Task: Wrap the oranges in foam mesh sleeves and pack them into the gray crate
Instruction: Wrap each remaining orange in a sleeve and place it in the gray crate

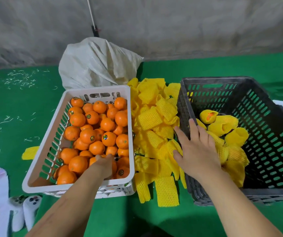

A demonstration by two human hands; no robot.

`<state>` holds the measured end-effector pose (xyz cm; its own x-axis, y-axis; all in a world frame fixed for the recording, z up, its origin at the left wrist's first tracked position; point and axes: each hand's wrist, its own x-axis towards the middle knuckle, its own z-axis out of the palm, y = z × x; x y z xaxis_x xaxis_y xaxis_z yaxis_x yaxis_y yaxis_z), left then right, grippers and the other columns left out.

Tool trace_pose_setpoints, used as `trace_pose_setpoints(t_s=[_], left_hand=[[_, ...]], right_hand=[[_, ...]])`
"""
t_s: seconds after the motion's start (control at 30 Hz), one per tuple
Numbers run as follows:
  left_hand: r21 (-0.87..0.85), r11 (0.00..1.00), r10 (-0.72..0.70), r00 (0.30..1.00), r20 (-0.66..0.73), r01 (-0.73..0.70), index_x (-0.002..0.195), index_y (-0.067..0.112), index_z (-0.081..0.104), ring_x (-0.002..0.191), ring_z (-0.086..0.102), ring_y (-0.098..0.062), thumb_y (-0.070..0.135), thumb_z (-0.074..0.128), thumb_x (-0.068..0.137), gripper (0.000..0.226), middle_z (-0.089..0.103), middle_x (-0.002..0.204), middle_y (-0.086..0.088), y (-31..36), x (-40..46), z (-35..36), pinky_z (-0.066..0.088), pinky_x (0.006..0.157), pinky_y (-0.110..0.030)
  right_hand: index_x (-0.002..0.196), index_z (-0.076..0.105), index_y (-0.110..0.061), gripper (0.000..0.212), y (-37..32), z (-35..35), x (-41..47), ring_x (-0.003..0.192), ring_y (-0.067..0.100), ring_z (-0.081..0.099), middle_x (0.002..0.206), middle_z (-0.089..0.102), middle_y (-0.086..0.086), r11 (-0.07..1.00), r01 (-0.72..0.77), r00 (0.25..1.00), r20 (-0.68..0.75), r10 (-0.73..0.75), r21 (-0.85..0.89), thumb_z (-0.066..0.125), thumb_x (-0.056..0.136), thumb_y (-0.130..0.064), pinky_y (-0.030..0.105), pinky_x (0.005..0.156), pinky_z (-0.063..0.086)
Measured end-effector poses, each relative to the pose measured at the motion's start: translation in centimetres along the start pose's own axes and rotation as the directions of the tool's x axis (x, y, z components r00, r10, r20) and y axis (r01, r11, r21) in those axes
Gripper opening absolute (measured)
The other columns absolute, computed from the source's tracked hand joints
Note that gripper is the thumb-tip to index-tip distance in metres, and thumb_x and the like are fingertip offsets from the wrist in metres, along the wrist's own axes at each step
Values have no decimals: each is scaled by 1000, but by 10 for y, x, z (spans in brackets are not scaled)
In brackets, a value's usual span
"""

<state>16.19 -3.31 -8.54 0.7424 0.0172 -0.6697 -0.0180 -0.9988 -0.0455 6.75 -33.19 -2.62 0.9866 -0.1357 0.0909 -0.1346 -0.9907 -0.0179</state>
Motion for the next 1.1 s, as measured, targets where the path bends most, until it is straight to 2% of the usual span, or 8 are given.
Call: trace_pose_setpoints(t_s=[0.13, 0.4, 0.47, 0.63, 0.77, 0.87, 1.0, 1.1], left_hand=[[-309, 950, -28, 979, -201, -36, 149, 28, 32, 80, 59, -28, 9, 64, 99, 63, 32, 141, -18, -9, -14, -5, 55, 63, -37], [-724, 306, -113, 731, -673, -618, 143, 36, 35, 119, 57, -12, 56, 78, 86, 74, 44, 144, 4, 12, -66, 5, 54, 90, -28], [-745, 206, -78, 748, -659, -635, 145, 40, 35, 115, 60, 0, 64, 75, 83, 78, 44, 143, 9, 25, -77, 11, 55, 81, -15], [-603, 377, 59, 668, -742, -703, 142, 49, 38, 121, 46, 16, 77, 70, 80, 75, 38, 135, 18, 36, -85, 16, 51, 86, -11], [-595, 277, 4, 620, -785, -755, 136, 58, 42, 123, 51, 7, 71, 76, 81, 66, 41, 135, 27, 50, -97, 18, 55, 85, -16], [-682, 3, 34, 682, -731, -731, 126, 62, 55, 114, 66, -5, 66, 81, 78, 55, 58, 128, 27, 62, -108, 19, 58, 81, -19], [-792, -442, 63, 866, -496, -421, 133, 32, 67, 90, 68, -29, 55, 80, 76, 63, 73, 115, -11, 66, -111, 8, 57, 85, -46], [-803, -574, 183, 932, -312, -156, 143, 7, 60, 112, 67, -43, 59, 71, 89, 76, 68, 130, -24, 54, -113, -3, 40, 115, -67]], right_hand=[[143, 47, -42, 50, -19, 10, 10, 153, 34, -2, 171, -4, 9, 993, 113, 978, 180, -108, -15, 46, 97, -61, 50, 120, 8], [146, 51, -29, 49, -31, 72, 6, 154, 37, -4, 171, -9, 5, 994, -94, 704, 710, 20, 64, 48, 100, -48, 49, 123, 13], [147, 49, -21, 52, -31, 83, 3, 153, 35, 4, 172, -1, -2, 982, -159, 721, 692, 42, 106, 48, 101, -46, 48, 120, 21], [133, 60, -29, 32, -36, 71, 2, 127, 25, 46, 145, 52, -3, 934, -146, 972, 222, 74, 326, 55, 102, -31, 43, 104, 41], [139, 47, -44, 45, -48, 33, 3, 96, 3, 58, 120, 58, -14, 592, -96, 995, 76, 59, 800, 64, 100, -29, 23, 78, 50], [141, 39, -56, 59, -66, 0, -4, 110, -14, 58, 130, 57, -17, 118, -143, 990, 140, 26, 983, 71, 95, -37, 10, 82, 50], [136, 43, -57, 74, -76, -25, -19, 118, 23, 67, 131, 65, 2, -294, -241, 960, 183, -214, 925, 76, 76, -30, 41, 96, 56], [136, 37, -55, 78, -85, -36, -25, 112, 16, 67, 119, 63, -17, 34, -82, 940, 89, -331, 996, 76, 74, -29, 34, 87, 56]])
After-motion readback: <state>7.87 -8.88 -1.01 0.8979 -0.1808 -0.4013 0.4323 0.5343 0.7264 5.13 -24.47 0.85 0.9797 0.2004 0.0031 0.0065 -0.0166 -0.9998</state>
